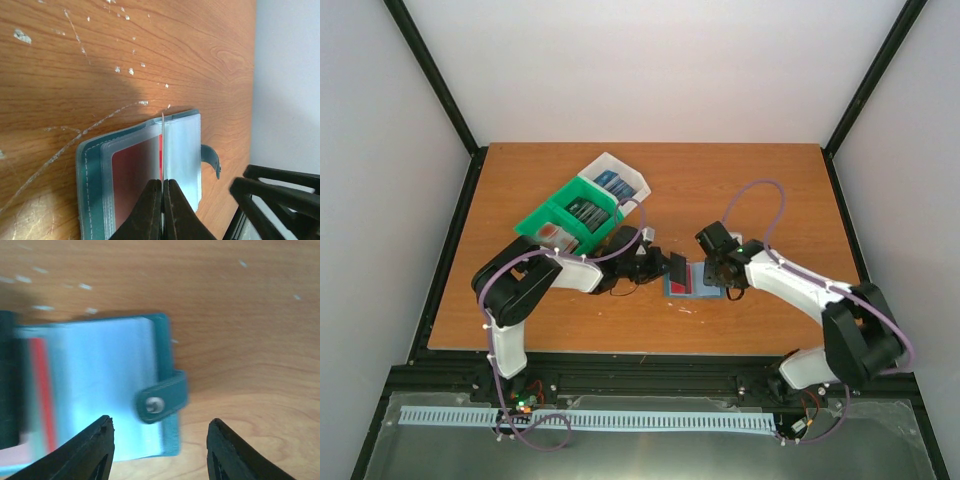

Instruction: Put the credit cards into the card holder

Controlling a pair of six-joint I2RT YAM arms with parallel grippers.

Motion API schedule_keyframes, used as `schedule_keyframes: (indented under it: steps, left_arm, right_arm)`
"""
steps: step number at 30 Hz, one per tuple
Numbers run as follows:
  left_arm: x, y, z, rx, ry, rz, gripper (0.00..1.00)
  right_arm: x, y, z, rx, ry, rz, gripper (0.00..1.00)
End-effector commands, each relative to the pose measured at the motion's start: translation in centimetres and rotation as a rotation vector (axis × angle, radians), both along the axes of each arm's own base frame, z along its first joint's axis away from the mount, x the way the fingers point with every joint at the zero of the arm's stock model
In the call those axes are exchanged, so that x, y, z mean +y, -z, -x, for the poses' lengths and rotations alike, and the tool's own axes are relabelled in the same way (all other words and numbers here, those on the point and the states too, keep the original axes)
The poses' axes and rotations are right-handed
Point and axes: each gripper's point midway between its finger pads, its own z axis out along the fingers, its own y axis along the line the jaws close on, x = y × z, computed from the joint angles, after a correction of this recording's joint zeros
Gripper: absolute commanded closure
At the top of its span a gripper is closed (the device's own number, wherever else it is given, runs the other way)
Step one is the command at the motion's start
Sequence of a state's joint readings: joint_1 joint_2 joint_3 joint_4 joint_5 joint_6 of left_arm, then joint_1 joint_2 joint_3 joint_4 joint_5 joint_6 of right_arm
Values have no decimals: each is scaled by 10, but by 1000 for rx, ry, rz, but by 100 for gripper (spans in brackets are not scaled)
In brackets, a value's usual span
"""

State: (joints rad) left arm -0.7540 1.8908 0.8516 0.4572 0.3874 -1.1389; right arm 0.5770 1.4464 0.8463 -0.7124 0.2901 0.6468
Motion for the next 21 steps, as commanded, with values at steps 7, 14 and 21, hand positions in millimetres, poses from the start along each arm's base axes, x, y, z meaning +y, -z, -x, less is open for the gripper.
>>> schedule_keyframes:
  steps: [7, 14, 21]
  left_arm:
    - [-10, -1, 1, 6, -10, 49, 99]
    - [-17, 6, 3, 20, -8, 55, 99]
    - [-23, 7, 7, 16, 4, 71, 99]
  right_arm:
    - [75, -26, -11, -44, -240, -334, 72]
    - [58, 8, -10, 44, -164, -314, 74]
    - [20, 15, -14, 31, -41, -179, 68]
